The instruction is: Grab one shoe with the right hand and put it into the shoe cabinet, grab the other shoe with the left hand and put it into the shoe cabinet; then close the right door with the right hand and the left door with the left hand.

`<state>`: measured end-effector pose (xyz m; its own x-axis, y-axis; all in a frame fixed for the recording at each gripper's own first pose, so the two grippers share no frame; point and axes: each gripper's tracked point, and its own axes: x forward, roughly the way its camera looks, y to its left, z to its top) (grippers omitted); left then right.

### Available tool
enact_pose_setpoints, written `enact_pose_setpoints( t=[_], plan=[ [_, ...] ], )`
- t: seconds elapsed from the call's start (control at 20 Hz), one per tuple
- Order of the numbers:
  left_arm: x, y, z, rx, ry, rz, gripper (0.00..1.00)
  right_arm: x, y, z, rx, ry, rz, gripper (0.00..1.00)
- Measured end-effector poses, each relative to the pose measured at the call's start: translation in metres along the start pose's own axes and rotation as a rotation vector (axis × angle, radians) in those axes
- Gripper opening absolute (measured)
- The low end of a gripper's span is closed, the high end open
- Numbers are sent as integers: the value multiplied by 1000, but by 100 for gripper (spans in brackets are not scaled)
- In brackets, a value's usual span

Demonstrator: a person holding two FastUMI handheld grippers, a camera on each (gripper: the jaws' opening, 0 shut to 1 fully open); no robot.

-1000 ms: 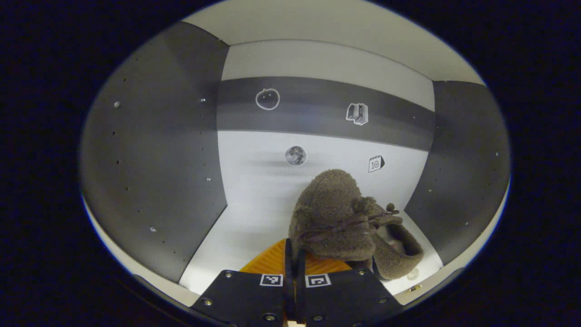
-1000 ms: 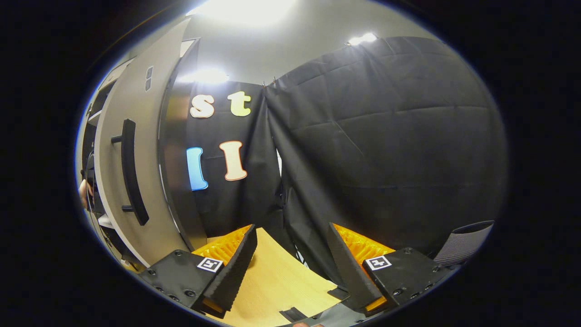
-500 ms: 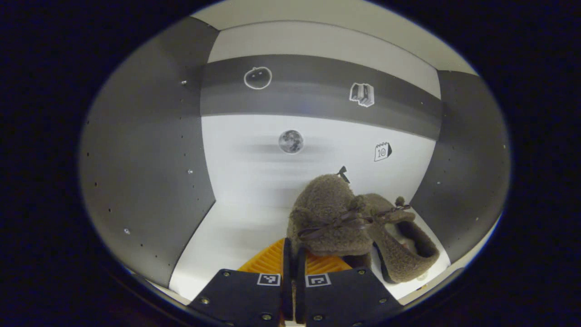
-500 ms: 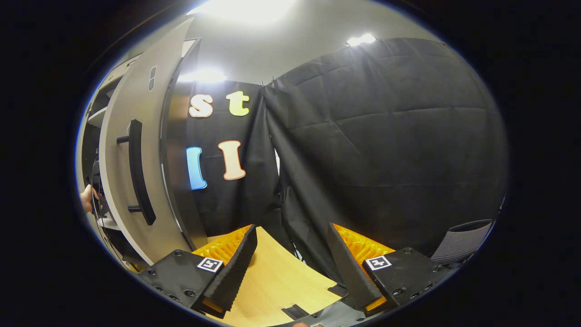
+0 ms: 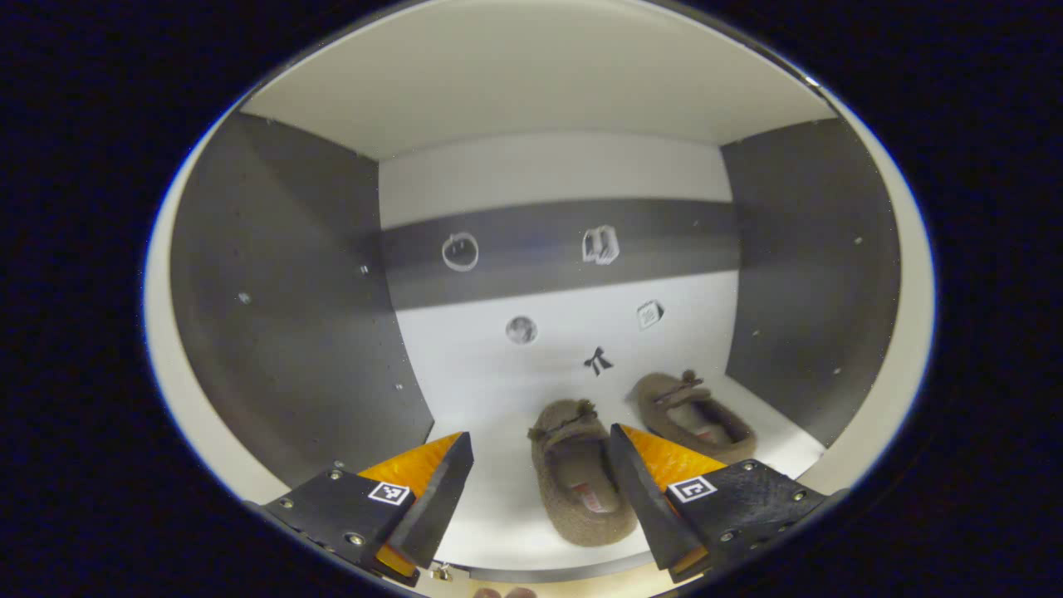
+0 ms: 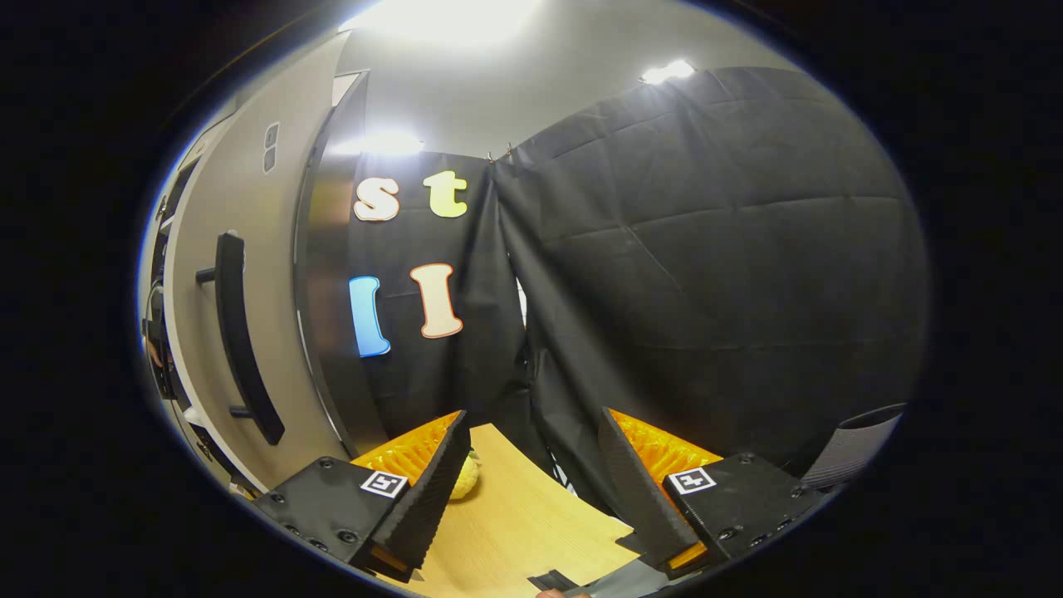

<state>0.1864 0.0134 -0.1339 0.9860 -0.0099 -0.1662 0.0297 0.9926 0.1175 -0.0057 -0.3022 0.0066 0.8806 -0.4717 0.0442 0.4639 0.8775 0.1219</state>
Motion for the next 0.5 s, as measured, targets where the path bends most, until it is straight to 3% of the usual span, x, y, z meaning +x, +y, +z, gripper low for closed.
enact_pose_setpoints(
  t=[0.05, 0.1, 0.3, 0.35, 0.4, 0.5],
  plan=[
    [-18, -5, 9, -9, -32, -12, 100, 7, 1, 4, -5, -1, 13, 98],
    [-35, -9, 14, -12, -53, -24, 96, 10, 2, 9, -9, -5, 25, 98],
    [-108, -35, 21, -32, -108, -77, 100, 29, 11, 33, -25, -35, 72, 98],
    [-123, -41, 18, -57, -114, -87, 99, 34, 13, 38, -19, -40, 78, 92],
    [-137, -44, 14, -76, -127, -91, 97, 37, 13, 42, -6, -43, 82, 98],
    [-160, -46, 6, -68, -180, -81, 98, 45, 16, 48, 25, -48, 94, 98]
  ],
)
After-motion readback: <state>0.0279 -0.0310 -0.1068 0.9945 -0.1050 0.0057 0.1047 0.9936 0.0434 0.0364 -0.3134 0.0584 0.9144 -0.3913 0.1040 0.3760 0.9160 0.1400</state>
